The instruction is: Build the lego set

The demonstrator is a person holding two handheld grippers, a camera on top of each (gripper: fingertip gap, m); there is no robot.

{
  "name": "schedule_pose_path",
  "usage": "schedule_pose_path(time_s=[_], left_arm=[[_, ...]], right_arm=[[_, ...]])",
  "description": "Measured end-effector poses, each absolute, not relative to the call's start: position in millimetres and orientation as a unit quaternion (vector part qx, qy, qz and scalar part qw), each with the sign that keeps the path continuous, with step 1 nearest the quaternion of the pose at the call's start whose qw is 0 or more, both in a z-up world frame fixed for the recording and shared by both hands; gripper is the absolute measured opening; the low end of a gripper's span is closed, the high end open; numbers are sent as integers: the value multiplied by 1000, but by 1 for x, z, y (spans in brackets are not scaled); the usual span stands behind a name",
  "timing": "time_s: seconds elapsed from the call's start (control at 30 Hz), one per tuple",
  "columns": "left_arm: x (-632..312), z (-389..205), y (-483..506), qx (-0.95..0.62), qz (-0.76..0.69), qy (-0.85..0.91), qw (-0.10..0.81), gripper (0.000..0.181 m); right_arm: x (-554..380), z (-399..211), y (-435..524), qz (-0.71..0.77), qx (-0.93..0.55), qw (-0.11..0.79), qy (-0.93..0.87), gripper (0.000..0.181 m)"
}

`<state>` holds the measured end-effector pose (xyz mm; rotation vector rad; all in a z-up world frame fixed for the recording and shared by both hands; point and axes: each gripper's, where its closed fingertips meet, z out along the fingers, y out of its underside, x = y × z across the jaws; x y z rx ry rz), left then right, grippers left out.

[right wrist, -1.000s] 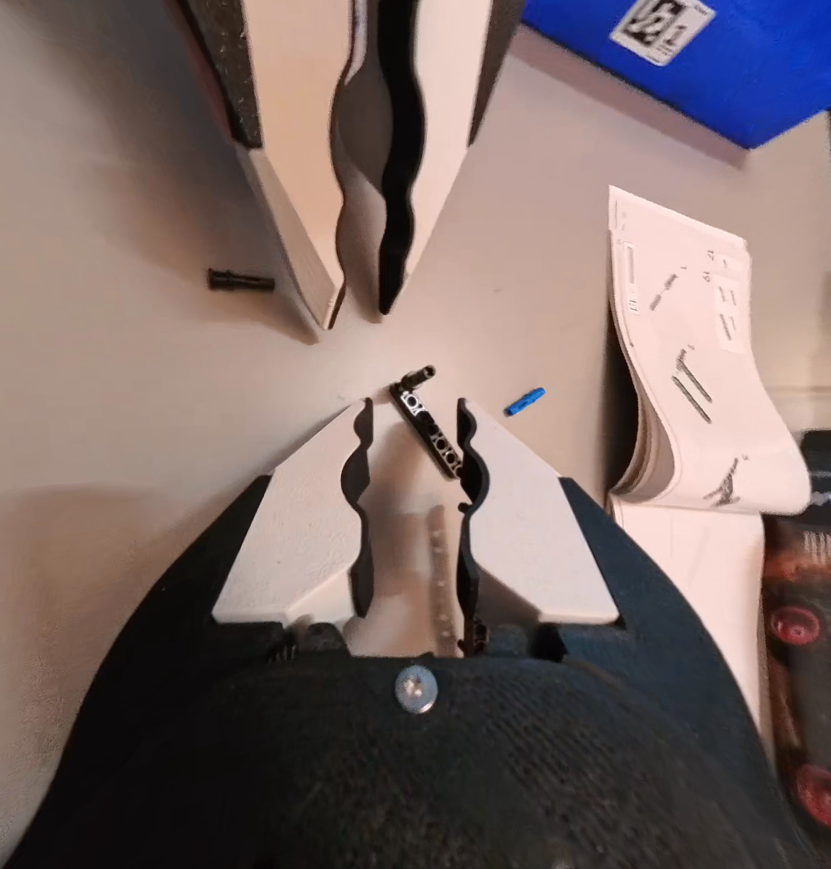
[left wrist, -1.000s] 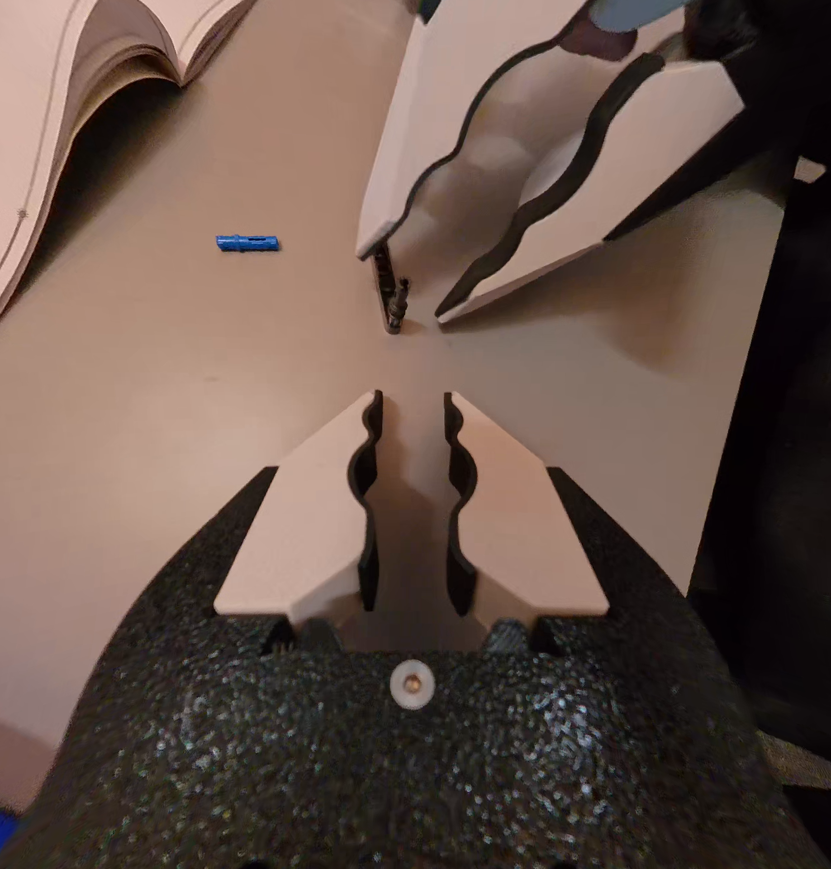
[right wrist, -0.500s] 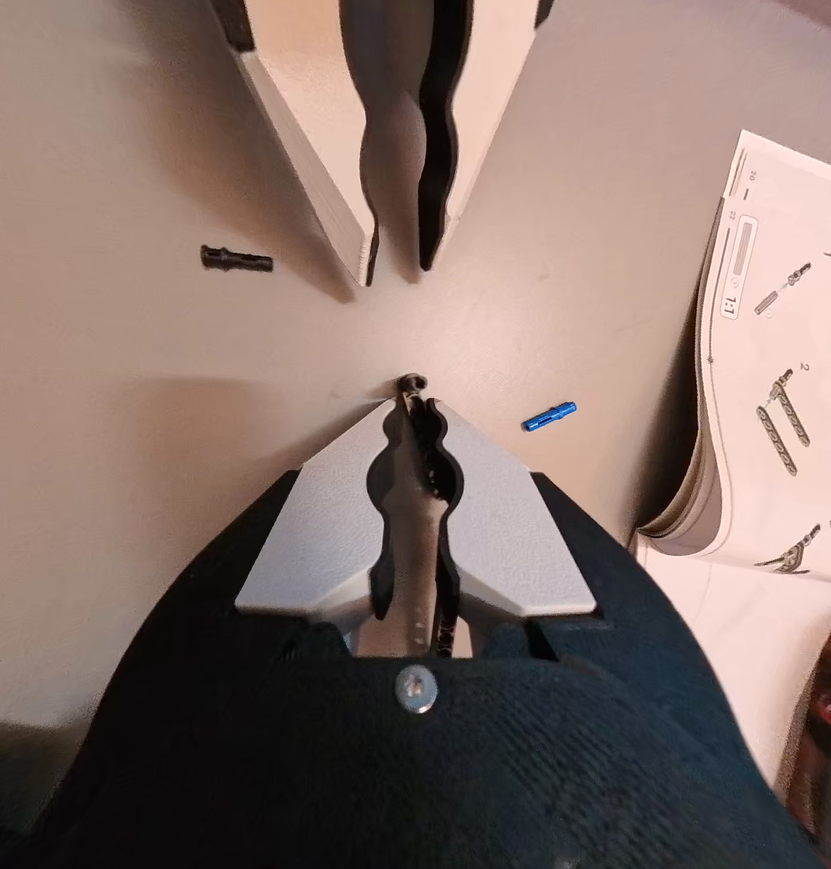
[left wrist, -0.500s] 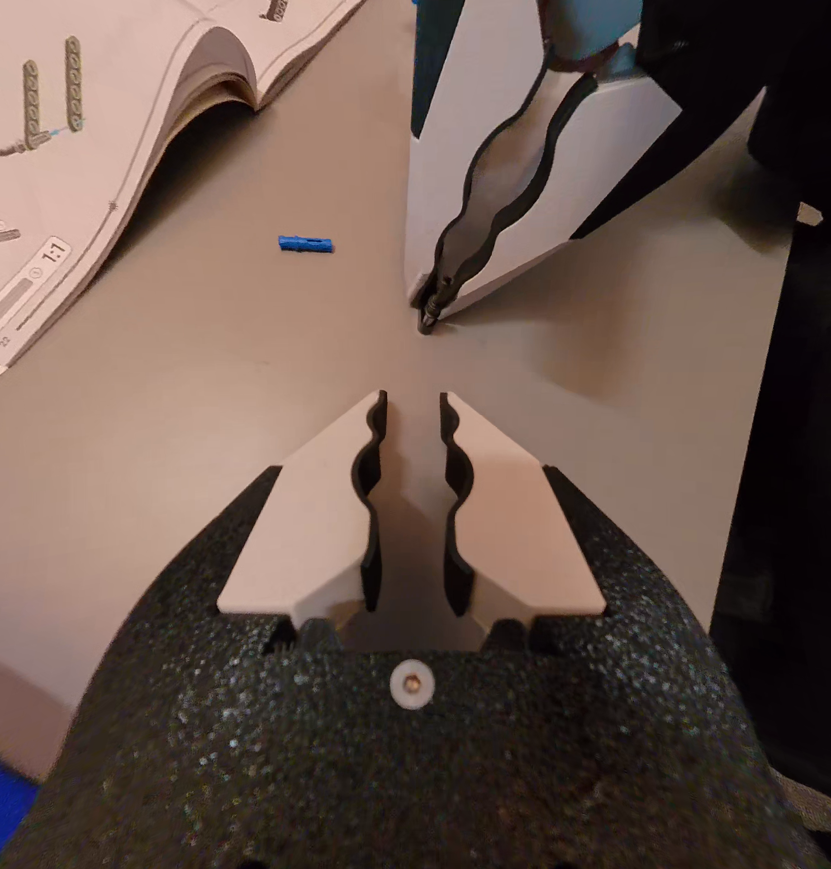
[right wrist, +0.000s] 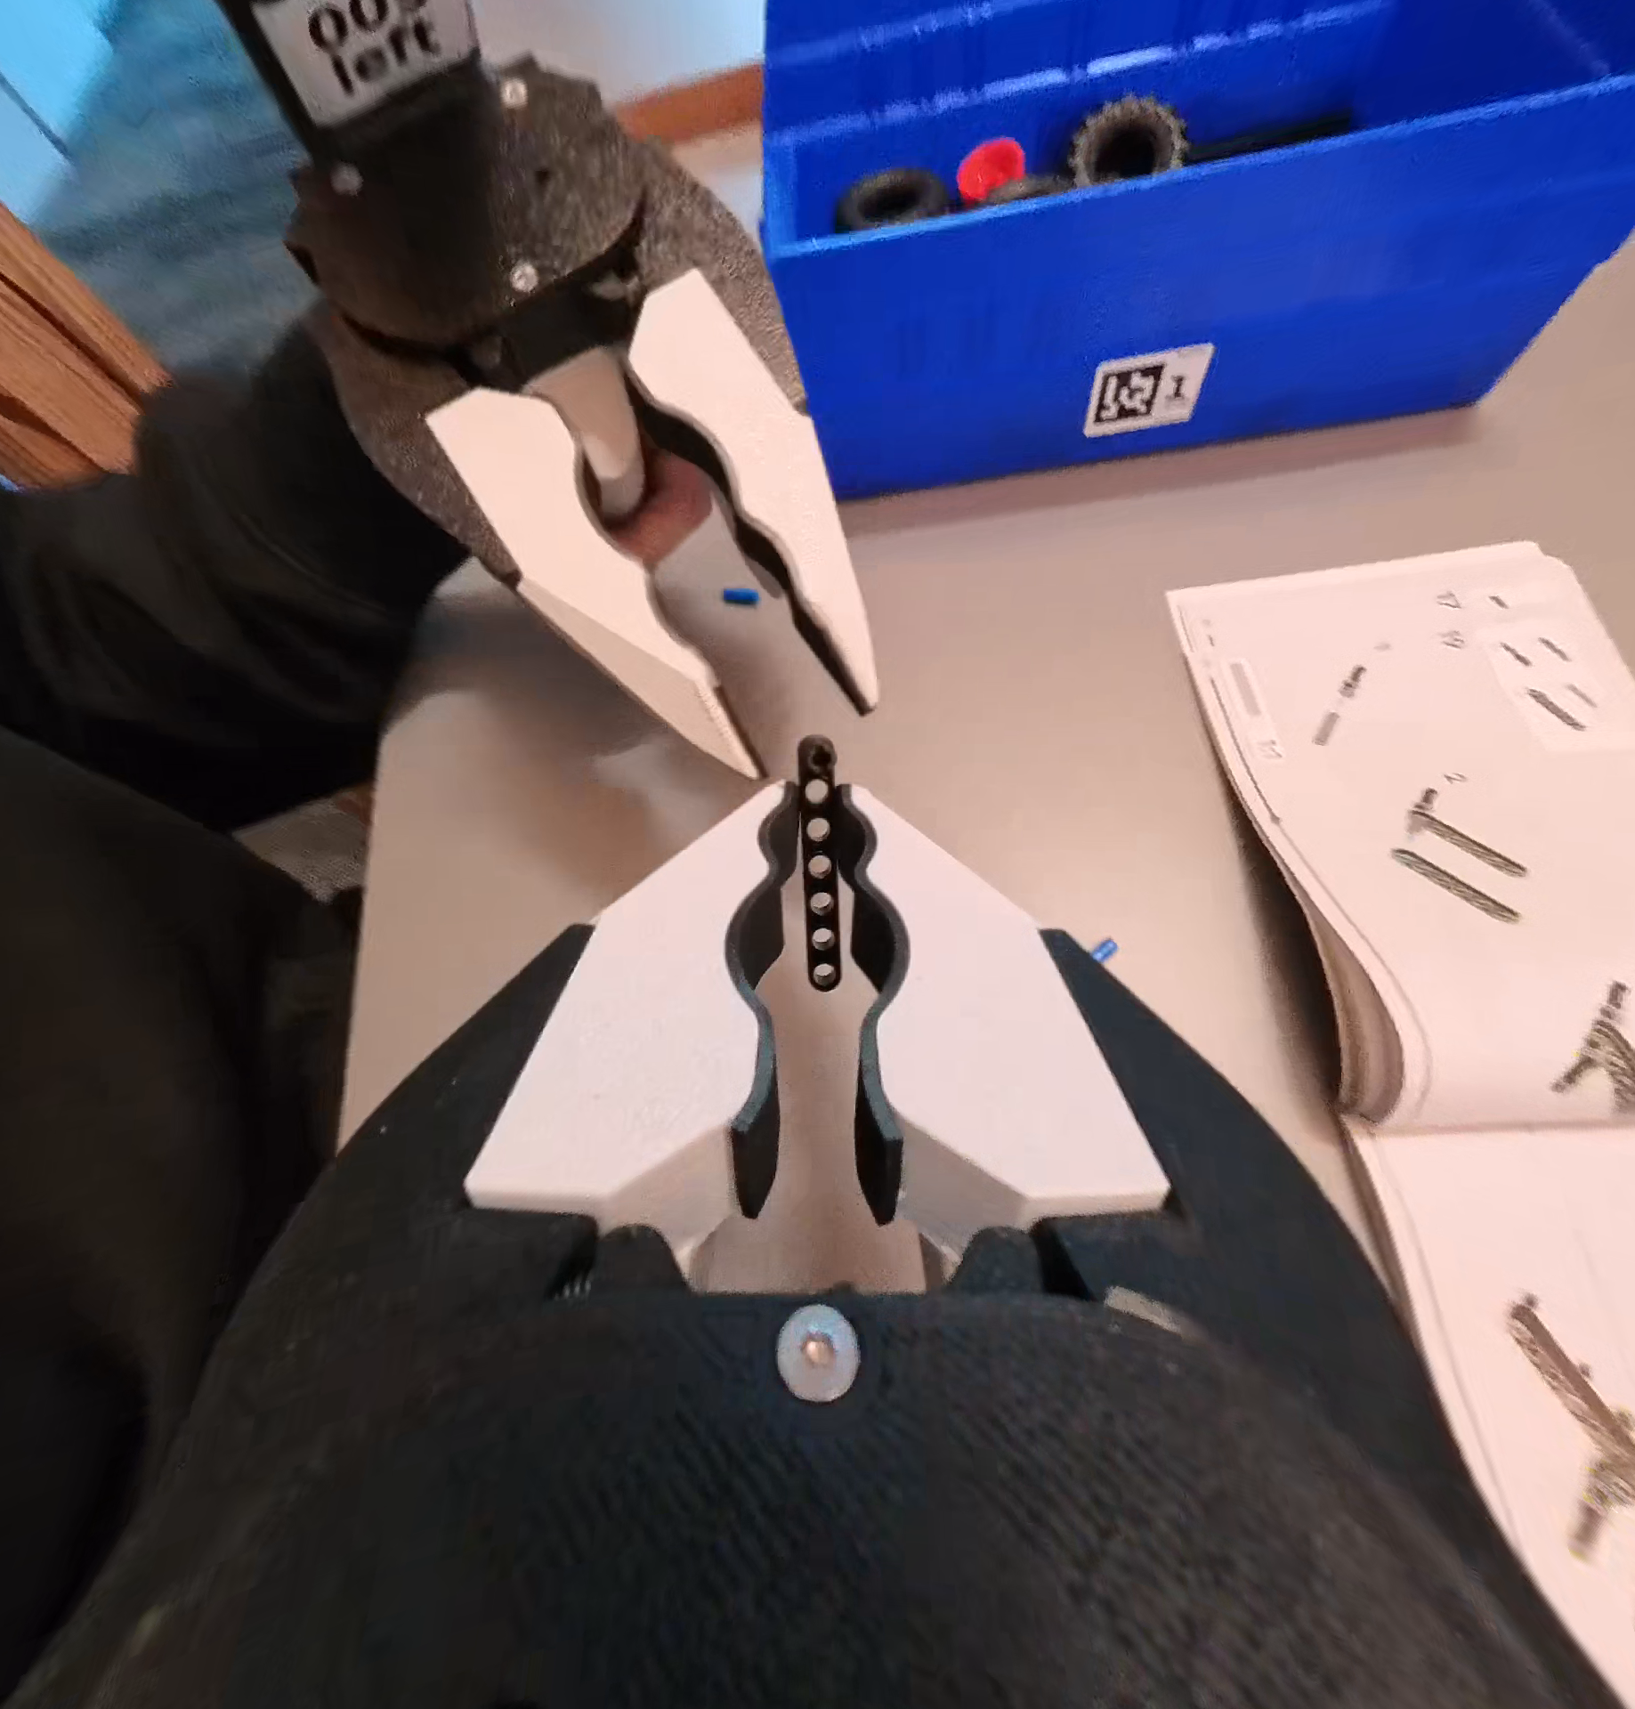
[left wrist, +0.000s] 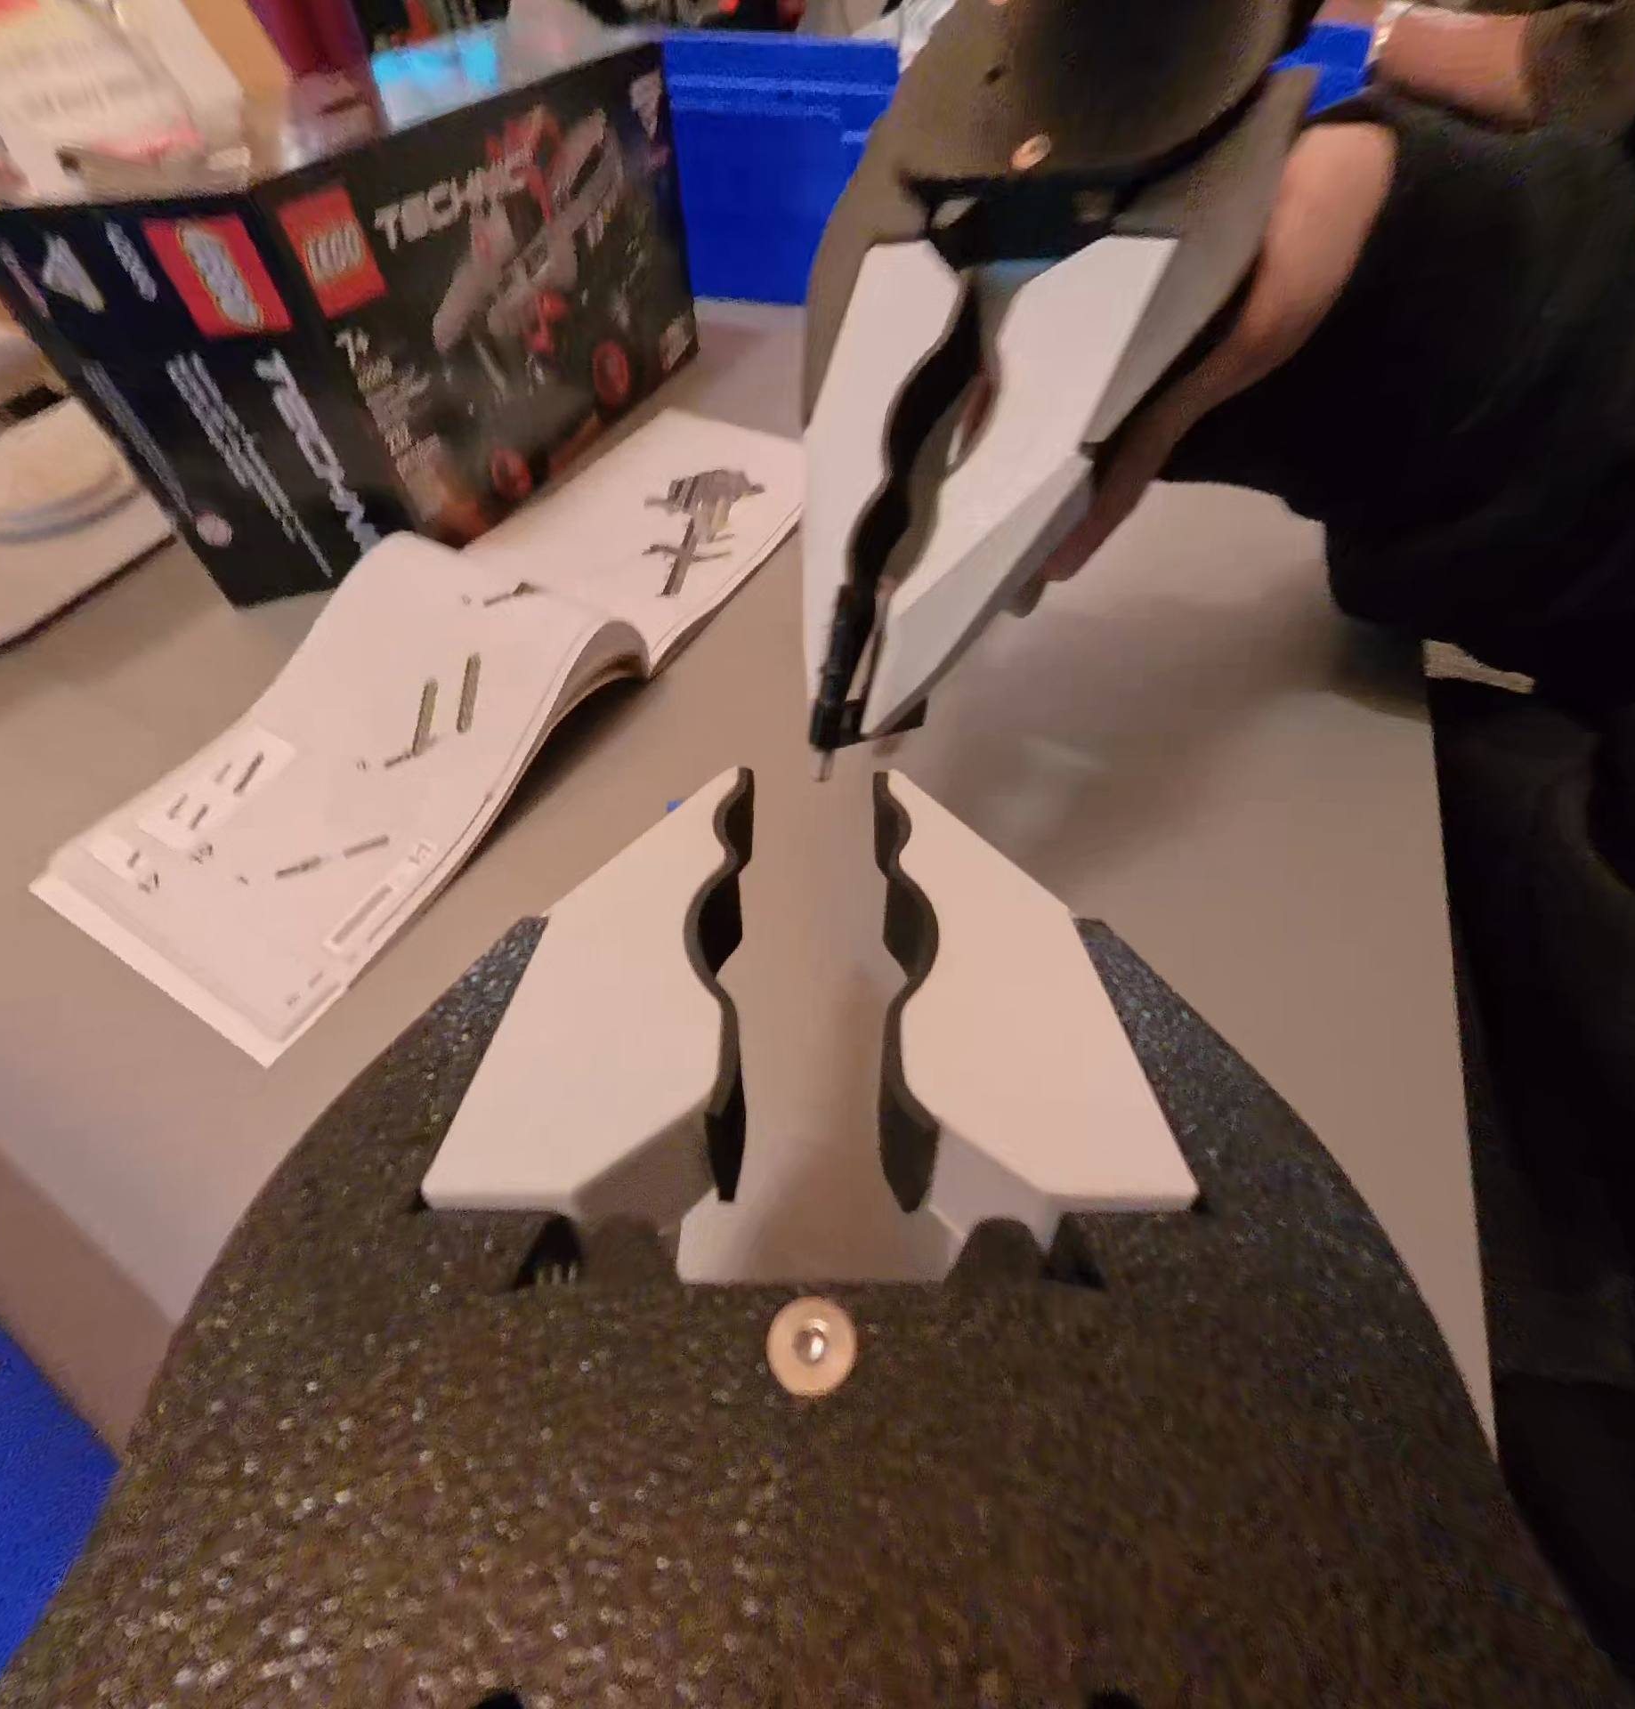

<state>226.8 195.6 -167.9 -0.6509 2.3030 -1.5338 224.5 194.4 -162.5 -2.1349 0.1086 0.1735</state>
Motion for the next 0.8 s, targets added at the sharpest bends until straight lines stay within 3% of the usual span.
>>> schedule_pose_path(time_s=[0.03, 0.43, 0.57, 0.67, 0.7, 0.8], left_arm=[[223, -163, 194, -214, -537, 801, 152, 23], [209, -153, 186, -185, -552, 802, 135, 6], [217, -142, 189, -235, -589, 766, 102, 6], [224, -130, 196, -301, -625, 719, 45, 5], [223, -129, 196, -314, -629, 711, 22, 6], [216, -131, 189, -337, -625, 703, -44, 5]], right_arm=[[222, -159, 195, 84, -869, 486, 43, 4], [206, -155, 191, 106, -870, 481, 0, 5], [215, -143, 186, 21, -863, 504, -27, 16], [222, -129, 187, -118, -839, 527, -73, 55], [219, -124, 188, -164, -824, 533, -105, 61], [216, -120, 191, -267, -793, 519, -171, 57]])
